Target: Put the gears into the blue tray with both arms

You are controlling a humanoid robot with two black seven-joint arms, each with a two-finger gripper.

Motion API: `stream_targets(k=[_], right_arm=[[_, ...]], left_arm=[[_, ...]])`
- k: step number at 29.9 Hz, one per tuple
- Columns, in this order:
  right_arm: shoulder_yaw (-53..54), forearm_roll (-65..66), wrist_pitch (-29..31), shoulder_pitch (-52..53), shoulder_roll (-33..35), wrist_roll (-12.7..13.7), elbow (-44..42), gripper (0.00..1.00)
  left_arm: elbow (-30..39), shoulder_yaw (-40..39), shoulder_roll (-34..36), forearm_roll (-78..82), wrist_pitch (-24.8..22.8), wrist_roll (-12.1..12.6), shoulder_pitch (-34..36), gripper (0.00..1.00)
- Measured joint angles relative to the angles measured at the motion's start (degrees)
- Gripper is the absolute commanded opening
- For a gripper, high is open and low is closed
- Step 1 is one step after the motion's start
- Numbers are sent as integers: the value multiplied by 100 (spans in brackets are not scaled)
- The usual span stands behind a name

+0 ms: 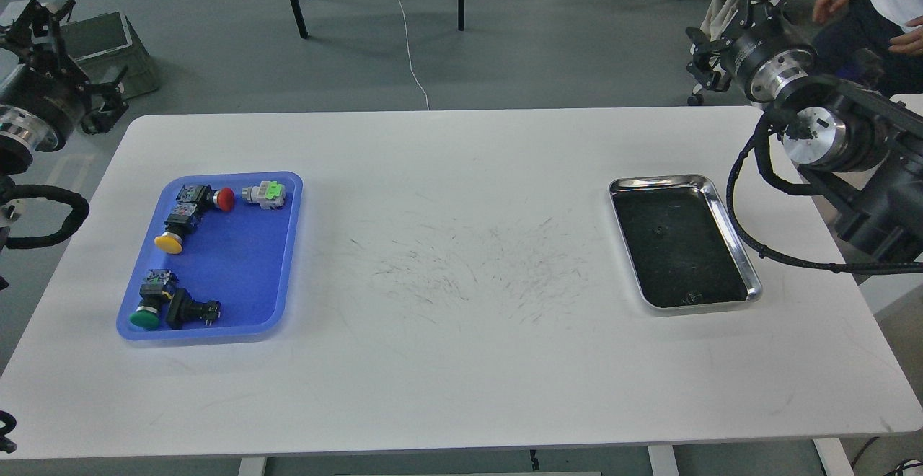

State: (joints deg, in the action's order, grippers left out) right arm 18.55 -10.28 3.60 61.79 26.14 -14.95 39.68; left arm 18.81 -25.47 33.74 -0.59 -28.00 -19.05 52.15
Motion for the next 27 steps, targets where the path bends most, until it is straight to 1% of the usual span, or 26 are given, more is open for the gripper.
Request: stream_targets(k=[27], right_arm=[[-43,16,-11,-25,-12,18,11,99]], left_arm=[[27,34,36,49,0,11,-100,99]])
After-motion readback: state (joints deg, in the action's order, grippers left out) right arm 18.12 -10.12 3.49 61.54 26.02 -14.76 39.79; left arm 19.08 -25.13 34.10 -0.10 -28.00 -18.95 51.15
